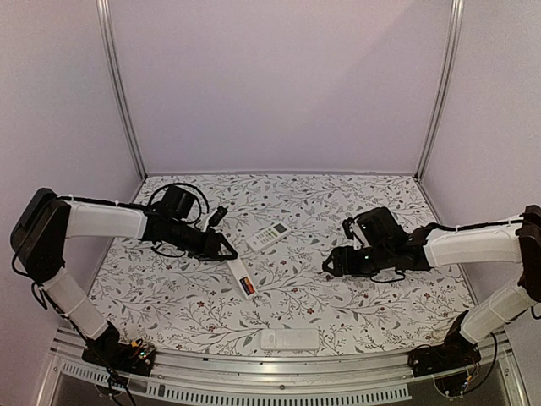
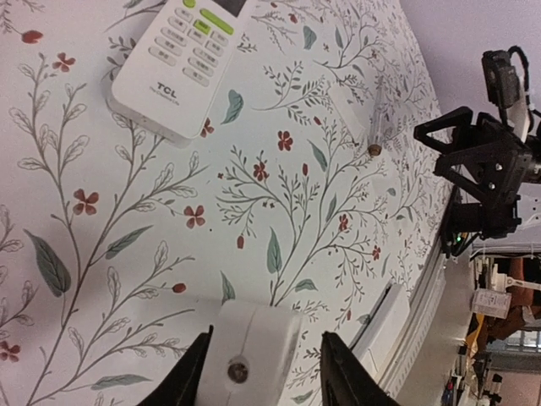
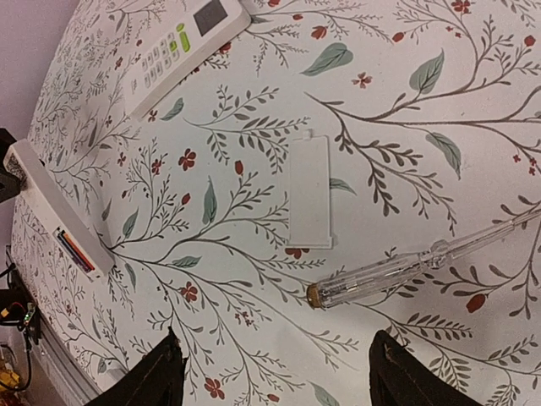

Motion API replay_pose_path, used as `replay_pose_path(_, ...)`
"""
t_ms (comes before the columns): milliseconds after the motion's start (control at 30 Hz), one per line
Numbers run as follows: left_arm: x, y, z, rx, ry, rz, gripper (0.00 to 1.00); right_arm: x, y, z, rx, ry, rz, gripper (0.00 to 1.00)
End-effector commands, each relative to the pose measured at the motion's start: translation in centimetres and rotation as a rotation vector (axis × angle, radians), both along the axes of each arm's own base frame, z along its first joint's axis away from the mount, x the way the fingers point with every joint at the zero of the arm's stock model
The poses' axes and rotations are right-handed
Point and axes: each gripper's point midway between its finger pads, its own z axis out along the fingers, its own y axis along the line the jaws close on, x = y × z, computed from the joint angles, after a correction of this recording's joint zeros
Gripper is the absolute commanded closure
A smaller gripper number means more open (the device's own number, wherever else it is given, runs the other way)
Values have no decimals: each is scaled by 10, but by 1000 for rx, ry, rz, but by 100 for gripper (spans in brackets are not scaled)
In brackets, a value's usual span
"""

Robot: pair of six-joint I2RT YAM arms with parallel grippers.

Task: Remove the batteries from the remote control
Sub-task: Place the remote control without the battery cover at the center of the board, then pick up the screwdriver from the center of the board.

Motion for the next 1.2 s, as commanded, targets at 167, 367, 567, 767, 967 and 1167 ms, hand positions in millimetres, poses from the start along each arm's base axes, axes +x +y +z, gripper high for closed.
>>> replay_pose_path(167,19,22,-13,138,-15,111,40,9,-19,-11,-106,28,-142,25)
replay_pose_path(367,29,37,-12,194,-42,179,17,15,-22,-17,-158,44,-187,28)
replay_pose_path(567,45,58,10,243,-146,280,10,20,-27,-22,-235,38,-216,31)
replay_pose_path(767,75,90,66,246,-326,419,9,28,-27,-28,-298,56,-232,38)
replay_pose_path(967,114,88,179,127,-536,473,9,29,-29,-38,-351,77,-244,39)
replay_pose_path(1167,122,93,222,107,-678,489,9,27,-33,-46,-467,63,-289,39)
